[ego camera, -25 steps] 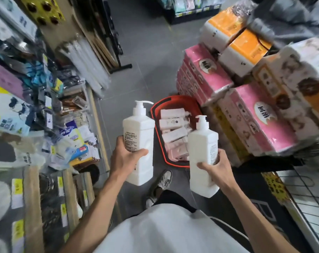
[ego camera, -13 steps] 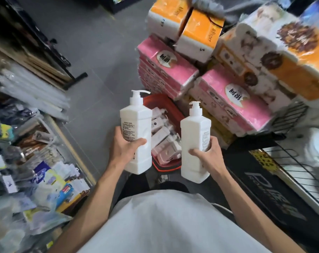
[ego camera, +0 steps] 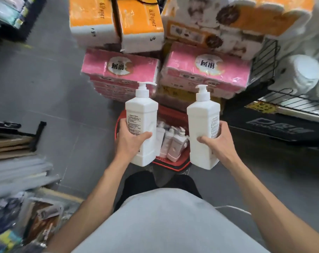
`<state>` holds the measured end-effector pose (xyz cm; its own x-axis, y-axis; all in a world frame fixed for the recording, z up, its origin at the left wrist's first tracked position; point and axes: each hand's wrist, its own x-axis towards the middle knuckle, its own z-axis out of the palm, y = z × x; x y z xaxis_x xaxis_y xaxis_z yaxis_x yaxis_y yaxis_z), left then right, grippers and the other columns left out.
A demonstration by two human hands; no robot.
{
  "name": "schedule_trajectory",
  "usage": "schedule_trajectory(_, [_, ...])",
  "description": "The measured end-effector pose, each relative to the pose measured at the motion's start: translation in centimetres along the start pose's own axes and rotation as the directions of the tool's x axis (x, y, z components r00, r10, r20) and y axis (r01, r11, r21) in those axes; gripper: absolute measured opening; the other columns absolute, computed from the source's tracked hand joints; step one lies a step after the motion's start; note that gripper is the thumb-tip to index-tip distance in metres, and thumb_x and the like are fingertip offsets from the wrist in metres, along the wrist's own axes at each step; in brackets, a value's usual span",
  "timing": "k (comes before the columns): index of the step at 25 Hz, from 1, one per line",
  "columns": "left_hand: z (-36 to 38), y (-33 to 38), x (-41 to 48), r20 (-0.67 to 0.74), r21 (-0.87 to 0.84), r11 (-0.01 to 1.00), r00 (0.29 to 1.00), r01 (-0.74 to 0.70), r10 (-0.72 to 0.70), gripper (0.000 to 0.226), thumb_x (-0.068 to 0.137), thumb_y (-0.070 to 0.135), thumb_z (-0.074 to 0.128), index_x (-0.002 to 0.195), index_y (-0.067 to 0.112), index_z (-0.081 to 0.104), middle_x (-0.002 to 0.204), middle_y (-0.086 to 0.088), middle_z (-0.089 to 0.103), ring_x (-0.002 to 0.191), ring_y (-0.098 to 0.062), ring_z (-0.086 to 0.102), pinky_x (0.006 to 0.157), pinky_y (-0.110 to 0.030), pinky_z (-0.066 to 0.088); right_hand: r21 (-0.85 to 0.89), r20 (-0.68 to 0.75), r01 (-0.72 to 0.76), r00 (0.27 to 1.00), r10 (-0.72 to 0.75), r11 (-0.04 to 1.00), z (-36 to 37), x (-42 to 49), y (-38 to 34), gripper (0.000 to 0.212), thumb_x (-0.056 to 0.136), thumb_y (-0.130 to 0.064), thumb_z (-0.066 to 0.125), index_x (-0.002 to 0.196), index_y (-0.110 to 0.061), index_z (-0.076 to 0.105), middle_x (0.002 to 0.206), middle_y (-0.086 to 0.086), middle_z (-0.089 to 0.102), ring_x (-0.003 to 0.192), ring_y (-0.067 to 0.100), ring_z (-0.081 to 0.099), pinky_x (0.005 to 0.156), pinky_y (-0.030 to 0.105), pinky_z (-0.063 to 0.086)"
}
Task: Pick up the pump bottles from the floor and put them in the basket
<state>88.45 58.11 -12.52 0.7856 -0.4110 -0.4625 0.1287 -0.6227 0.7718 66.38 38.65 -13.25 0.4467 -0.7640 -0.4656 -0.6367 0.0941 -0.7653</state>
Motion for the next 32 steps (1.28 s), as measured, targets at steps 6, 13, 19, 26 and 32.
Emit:
schedule_trajectory(6, [2.7, -1.1, 5.8, 0.044, 0.102, 0.994, 0.998, -0.046, 0.042, 0.069, 0.054, 0.048, 0.083, 0.11, 0.034, 0.044, 0.102, 0.018, 0.065, 0.096, -0.013, 0.065, 0.087, -0.048, 0.054, 0.109, -0.13, -0.078, 0.987, 0.092, 0.991, 1.3, 1.2, 2.6, 0.071, 0.071, -0.019, 0.089, 0.125, -0.025, 0.043, 0.111, -0.014, 0.06, 0.102, 0.007, 0.062, 0.082, 0.031, 0.052])
schedule_trajectory(13, [7.3, -4.1, 9.4, 0.072, 0.075, 0.996, 0.996, -0.056, 0.05, 0.068, 0.055, 0.042, 0.085, 0.109, 0.028, 0.048, 0.102, 0.015, 0.068, 0.094, -0.01, 0.067, 0.086, -0.045, 0.055, 0.187, -0.14, -0.115, 0.98, 0.142, 0.976, 2.8, 4.6, 6.0, 0.073, 0.065, -0.024, 0.087, 0.125, -0.022, 0.045, 0.114, -0.011, 0.06, 0.099, 0.002, 0.062, 0.076, 0.022, 0.05])
schedule_trajectory(19, [9.7, -6.0, 11.2, 0.067, 0.05, 0.997, 0.996, -0.054, 0.051, 0.068, 0.064, 0.026, 0.089, 0.118, 0.02, 0.048, 0.104, 0.015, 0.066, 0.093, -0.002, 0.064, 0.078, -0.033, 0.052, 0.234, -0.139, -0.161, 0.971, 0.197, 0.959, 4.2, 7.4, 8.3, 0.075, 0.06, -0.028, 0.084, 0.124, -0.02, 0.046, 0.113, -0.011, 0.061, 0.092, -0.007, 0.062, 0.074, 0.019, 0.049])
schedule_trajectory(26, [12.6, -8.8, 13.5, 0.048, 0.047, 0.999, 0.999, -0.012, 0.01, 0.069, 0.058, 0.037, 0.084, 0.115, 0.027, 0.047, 0.097, 0.026, 0.064, 0.093, -0.004, 0.064, 0.083, -0.039, 0.054, 0.23, -0.143, -0.204, 0.96, 0.241, 0.951, 6.3, 11.0, 11.5, 0.076, 0.058, -0.027, 0.083, 0.124, -0.019, 0.046, 0.113, -0.009, 0.062, 0.096, 0.0, 0.063, 0.075, 0.022, 0.049])
schedule_trajectory(32, [13.0, -11.4, 15.8, 0.032, 0.091, 0.996, 0.999, -0.002, -0.001, 0.065, 0.065, 0.025, 0.089, 0.115, 0.024, 0.048, 0.092, 0.028, 0.063, 0.086, 0.011, 0.06, 0.074, -0.025, 0.047, 0.229, -0.153, -0.183, 0.963, 0.222, 0.956, 7.7, 14.3, 13.3, 0.074, 0.059, -0.026, 0.082, 0.123, -0.02, 0.046, 0.113, -0.009, 0.062, 0.097, 0.001, 0.063, 0.074, 0.02, 0.049])
